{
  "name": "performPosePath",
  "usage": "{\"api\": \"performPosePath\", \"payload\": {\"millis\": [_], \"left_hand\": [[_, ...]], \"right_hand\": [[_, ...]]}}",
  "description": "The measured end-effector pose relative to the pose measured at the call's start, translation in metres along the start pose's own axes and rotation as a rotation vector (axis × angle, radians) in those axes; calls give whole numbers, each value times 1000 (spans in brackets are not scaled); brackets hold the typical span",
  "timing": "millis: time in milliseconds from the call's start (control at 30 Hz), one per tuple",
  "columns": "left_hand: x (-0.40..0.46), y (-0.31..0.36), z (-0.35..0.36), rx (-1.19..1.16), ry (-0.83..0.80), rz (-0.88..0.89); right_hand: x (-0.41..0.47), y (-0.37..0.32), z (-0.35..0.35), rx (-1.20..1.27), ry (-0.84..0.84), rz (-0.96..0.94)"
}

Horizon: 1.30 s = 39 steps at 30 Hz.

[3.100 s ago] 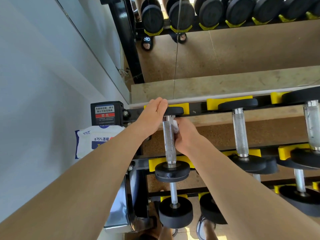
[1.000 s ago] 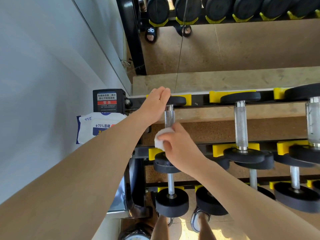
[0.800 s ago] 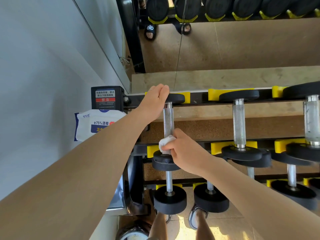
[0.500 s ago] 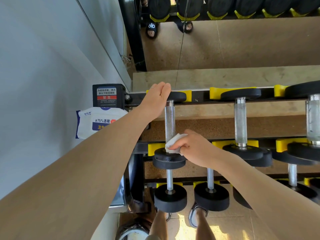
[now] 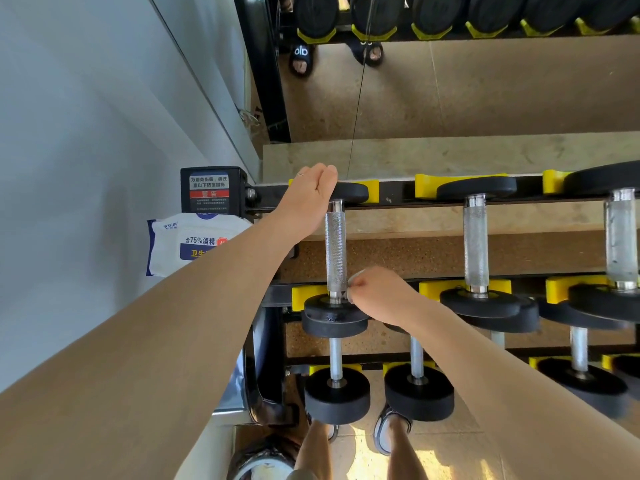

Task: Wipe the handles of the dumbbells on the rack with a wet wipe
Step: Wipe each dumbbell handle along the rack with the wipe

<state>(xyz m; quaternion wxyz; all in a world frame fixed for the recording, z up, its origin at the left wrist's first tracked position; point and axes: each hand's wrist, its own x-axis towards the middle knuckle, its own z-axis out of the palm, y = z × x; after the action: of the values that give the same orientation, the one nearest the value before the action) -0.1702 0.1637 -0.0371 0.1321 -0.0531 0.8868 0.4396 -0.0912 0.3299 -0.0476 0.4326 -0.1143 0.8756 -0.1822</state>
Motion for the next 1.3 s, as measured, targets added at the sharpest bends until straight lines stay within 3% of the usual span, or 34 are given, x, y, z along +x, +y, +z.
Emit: {"api": "performPosePath", "payload": {"millis": [200, 300, 433, 600, 733, 900, 1067, 1167, 1300], "left_hand": [[0, 1, 0, -8, 12, 3], [-1, 0, 0, -1, 18, 8], [-2, 2, -1, 6, 17, 8], [-2, 1, -1, 13, 4, 0], [-1, 2, 0, 11, 3, -5], [-2, 3, 1, 5, 24, -4], [-2, 4, 1, 13, 32, -13], [-2, 4, 2, 8, 35, -14], [-2, 4, 3, 6, 52, -8]], "right_hand": [[-1, -4, 1, -76, -18, -27], [-22, -6, -4, 37, 54, -41], [-46, -22, -7, 95, 87, -291], [-51, -15, 20, -296, 337, -572], [-60, 21, 36, -433, 397, -645], [-73, 34, 33, -204, 599, -538], [-56, -8, 52, -407, 519, -651], [-58, 7, 45, -433, 490, -622], [-69, 28, 35, -117, 647, -447]]}}
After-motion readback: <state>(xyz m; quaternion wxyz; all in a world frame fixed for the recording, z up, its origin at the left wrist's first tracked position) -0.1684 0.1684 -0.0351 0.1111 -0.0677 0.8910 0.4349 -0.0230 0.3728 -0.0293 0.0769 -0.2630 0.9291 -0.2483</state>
